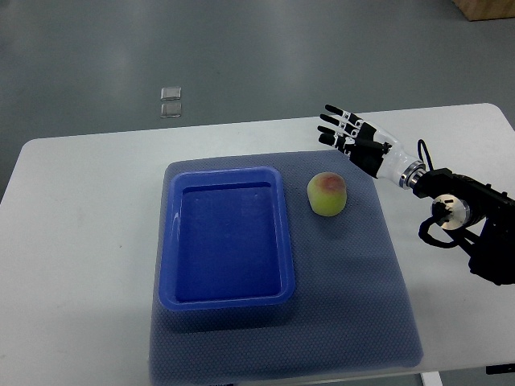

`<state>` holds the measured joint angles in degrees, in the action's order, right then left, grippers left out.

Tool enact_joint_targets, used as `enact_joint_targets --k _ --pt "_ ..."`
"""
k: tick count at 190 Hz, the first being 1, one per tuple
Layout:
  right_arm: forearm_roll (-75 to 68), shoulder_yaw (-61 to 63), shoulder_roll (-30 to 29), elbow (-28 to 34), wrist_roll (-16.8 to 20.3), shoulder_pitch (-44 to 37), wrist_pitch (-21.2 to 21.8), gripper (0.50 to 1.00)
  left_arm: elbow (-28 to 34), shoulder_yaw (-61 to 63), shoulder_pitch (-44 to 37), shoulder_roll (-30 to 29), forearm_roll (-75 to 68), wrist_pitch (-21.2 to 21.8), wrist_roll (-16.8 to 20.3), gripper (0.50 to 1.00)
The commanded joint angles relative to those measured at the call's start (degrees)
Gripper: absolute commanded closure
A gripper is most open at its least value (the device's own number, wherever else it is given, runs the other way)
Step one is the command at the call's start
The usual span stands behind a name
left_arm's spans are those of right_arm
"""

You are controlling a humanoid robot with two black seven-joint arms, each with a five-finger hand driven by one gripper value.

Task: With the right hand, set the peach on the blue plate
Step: 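Reach the right hand toward the peach beside the blue tray, then close the right hand's fingers around the peach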

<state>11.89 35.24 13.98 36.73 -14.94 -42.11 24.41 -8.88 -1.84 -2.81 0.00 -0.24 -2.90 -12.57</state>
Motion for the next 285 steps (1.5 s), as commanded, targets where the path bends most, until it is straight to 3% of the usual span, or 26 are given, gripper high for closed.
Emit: enact_joint_targets --k 1,78,165,252,285 --pt "0.06 0.01 -0.01 0.09 0.00 -0.08 -0.16 0.568 0.00 0.00 -0.09 0.00 -0.02 0.00 0.00 0.500" --pt "0.94 -0.08 -0.10 0.71 0.00 -0.08 -0.24 0.568 0.18 0.08 0.00 0.00 -0.11 0.00 -0.18 0.500" --pt "20.89 -1.14 1.40 4.31 -0.36 -2.45 0.28 0.574 0.18 0.00 0.00 0.00 -0.11 0.00 -0.18 0.500" --pt "29.68 -13.00 7.90 4.84 -0.97 -11.07 -0.07 0.581 0.09 0.00 0.00 0.00 -0.11 0.00 -0.09 0.500" --pt "41.72 -15.11 8.78 4.93 -2.11 -11.68 -1.74 0.581 0.09 0.00 0.00 0.00 -0.11 0.00 -0.18 0.500"
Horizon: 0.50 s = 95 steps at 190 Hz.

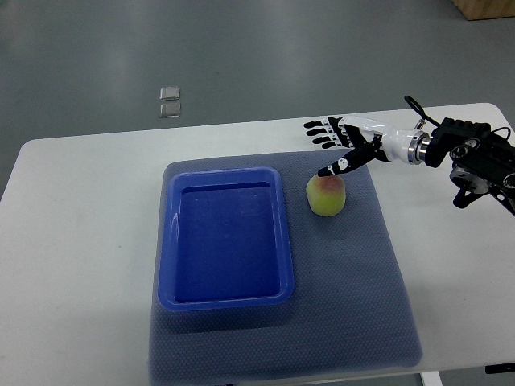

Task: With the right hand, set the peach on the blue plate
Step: 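Close the right hand's fingers around the peach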

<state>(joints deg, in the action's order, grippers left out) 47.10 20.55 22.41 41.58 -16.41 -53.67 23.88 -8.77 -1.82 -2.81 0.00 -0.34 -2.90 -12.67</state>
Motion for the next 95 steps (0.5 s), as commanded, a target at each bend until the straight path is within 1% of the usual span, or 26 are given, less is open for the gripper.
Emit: enact_joint_targets --k 1,38,56,57,69,95 --pt "7.13 -0.42 0.35 0.08 -0.64 -0.12 -1.21 0.579 -0.02 -0.02 0.00 0.00 -0.01 0.00 -0.07 0.500" --pt "15.66 -1.74 0.44 0.87 -0.73 -1.34 -0.50 0.579 0.06 -0.02 0.00 0.00 -0.01 0.00 -0.07 0.500" --pt "15.92 -3.06 0.53 1.22 -0.91 -2.31 -0.24 0.579 0.06 -0.02 0.00 0.00 -0.01 0.00 -0.07 0.500" --pt "15.92 -5.15 0.87 1.40 -1.34 -3.10 0.11 0.577 0.06 -0.02 0.00 0.00 -0.01 0.00 -0.07 0.500" --pt "15.92 -6.75 1.23 1.40 -1.70 -4.42 0.29 0.579 0.06 -0.02 0.00 0.00 -0.01 0.00 -0.07 0.500" --pt "16.19 -8.51 0.70 1.40 -1.79 -5.04 0.29 0.576 0.06 -0.02 0.00 0.00 -0.01 0.00 -0.07 0.500"
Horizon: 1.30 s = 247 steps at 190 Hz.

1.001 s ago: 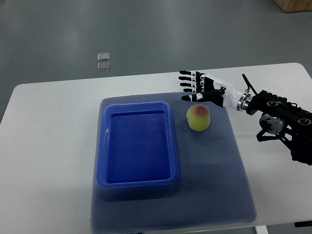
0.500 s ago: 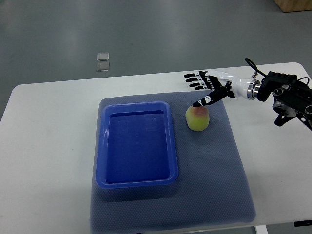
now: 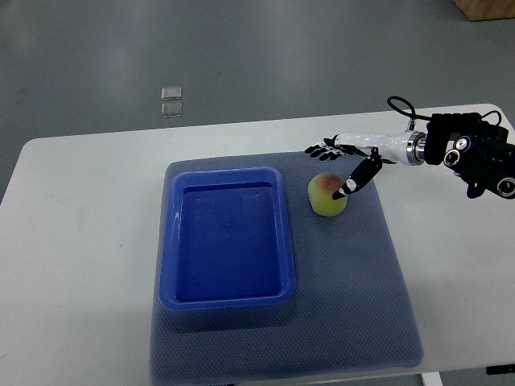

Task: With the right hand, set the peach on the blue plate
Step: 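Close the right hand's fingers around the peach, then lift the peach and carry it over the blue tray, lowering it in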

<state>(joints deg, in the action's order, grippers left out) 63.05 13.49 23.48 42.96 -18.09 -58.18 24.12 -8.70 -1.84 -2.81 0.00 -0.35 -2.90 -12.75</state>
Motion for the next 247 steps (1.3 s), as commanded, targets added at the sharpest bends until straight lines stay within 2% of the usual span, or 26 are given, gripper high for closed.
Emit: enact_joint_targets --k 1,58,123,124,132,139,169,170,177,184,190,207,217,218,247 --pt "0.23 -1.45 -0.37 0.02 -0.11 -0.53 0.05 0.576 0.00 0.00 0.00 0.00 -0.01 0.00 0.00 0.500" --pt "4.27 -3.30 -1.86 0.02 -0.11 -0.62 -1.01 0.581 -0.09 0.00 0.00 0.00 -0.01 0.00 0.00 0.500" --pt "5.85 -6.11 -1.69 -0.07 -0.28 -0.62 -2.76 0.615 -0.18 0.00 0.00 0.00 -0.01 0.00 0.00 0.500" --pt "5.85 -6.11 -1.60 -0.07 -0.28 -0.62 -2.76 0.632 -0.18 0.00 0.00 0.00 -0.01 0.00 0.00 0.500" --pt "5.85 -6.11 -1.60 -0.07 -0.37 -0.62 -2.76 0.640 -0.18 0.00 0.00 0.00 -0.01 0.00 0.00 0.500" --pt "5.85 -6.11 -1.60 -0.07 -0.81 -0.71 -2.76 0.668 -0.18 0.00 0.00 0.00 -0.01 0.00 0.00 0.500" --pt "5.94 -6.20 -1.77 -0.07 -1.25 -1.24 -2.68 0.685 -0.18 -0.09 0.00 0.00 -0.01 0.00 0.00 0.500" --pt "5.94 -6.20 -1.77 -0.07 -1.25 -1.24 -2.76 0.703 -0.18 -0.09 0.00 0.00 -0.01 0.00 0.00 0.500" --pt "6.21 -6.20 -1.77 -0.07 -1.34 -1.24 -2.76 0.720 -0.18 -0.09 0.00 0.00 -0.01 0.00 0.00 0.500" --pt "6.56 -6.20 -1.77 -0.07 -1.43 -1.24 -2.76 0.771 -0.18 -0.09 0.00 0.00 -0.01 0.00 0.01 0.500" --pt "6.65 -6.20 -1.77 -0.07 -1.43 -1.24 -2.85 0.793 -0.18 -0.09 0.00 0.00 -0.01 0.00 0.00 0.500" --pt "6.73 -6.20 -1.51 -0.07 -2.39 -1.41 -3.47 0.926 -0.18 -0.09 0.00 0.00 -0.01 0.00 0.09 0.500" --pt "6.73 -6.20 -1.51 -0.07 -2.39 -1.41 -3.47 0.926 -0.18 -0.09 0.00 0.00 -0.01 0.00 0.09 0.500" --pt "6.73 -6.20 -1.25 -0.07 -3.44 -1.59 -3.99 1.000 -0.18 -0.18 0.00 0.00 -0.01 0.00 0.09 0.500" --pt "6.47 -5.93 -1.95 -0.07 -7.22 -5.19 -4.26 1.000 -0.18 -0.18 0.00 0.00 -0.01 0.00 0.09 0.500"
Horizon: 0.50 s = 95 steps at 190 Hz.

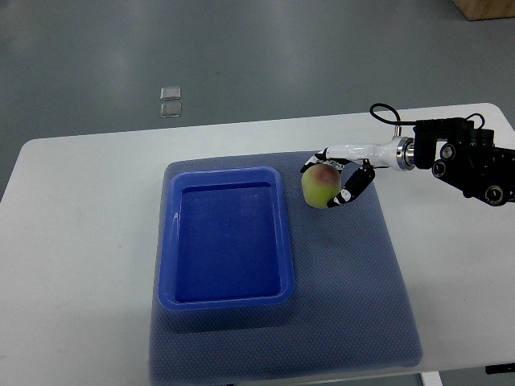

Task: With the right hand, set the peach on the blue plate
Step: 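Lift the peach and carry it over the blue tray, lowering it in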

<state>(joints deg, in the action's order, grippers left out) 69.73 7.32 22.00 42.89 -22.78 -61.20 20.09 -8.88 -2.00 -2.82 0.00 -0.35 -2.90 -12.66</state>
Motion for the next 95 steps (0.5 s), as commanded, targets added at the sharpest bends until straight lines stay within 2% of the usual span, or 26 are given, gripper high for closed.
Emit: enact_joint_targets --k 1,18,50,69,84,94,95 --pt "-0.21 0.24 -0.47 0.00 -2.54 -2.17 -0.23 1.000 0.00 -0.02 0.00 0.00 0.00 0.00 0.00 0.500" --pt "-0.29 0.24 -0.64 0.00 -3.15 -3.23 -0.23 1.000 0.00 -0.02 0.00 0.00 0.00 0.00 0.00 0.500" --pt "-0.03 -2.48 -10.04 0.00 -3.50 -7.88 -0.23 1.000 0.09 -0.02 0.00 0.00 0.00 0.00 0.00 0.500" --pt "-0.03 -4.42 -11.19 -0.35 -3.50 -9.03 -0.31 1.000 0.09 0.07 0.00 0.00 0.00 0.00 0.00 0.500" --pt "0.06 -9.95 -15.14 -0.96 -3.50 -11.05 -1.10 1.000 0.09 0.07 0.00 0.00 0.00 0.00 0.00 0.500" --pt "0.06 -9.96 -15.14 -0.96 -3.50 -11.05 -1.10 1.000 0.09 0.07 0.00 0.00 0.00 0.00 0.00 0.500" --pt "-0.03 -11.70 -16.97 -1.05 -3.50 -11.66 -1.37 1.000 0.18 -0.02 0.00 0.00 0.00 0.00 0.00 0.500"
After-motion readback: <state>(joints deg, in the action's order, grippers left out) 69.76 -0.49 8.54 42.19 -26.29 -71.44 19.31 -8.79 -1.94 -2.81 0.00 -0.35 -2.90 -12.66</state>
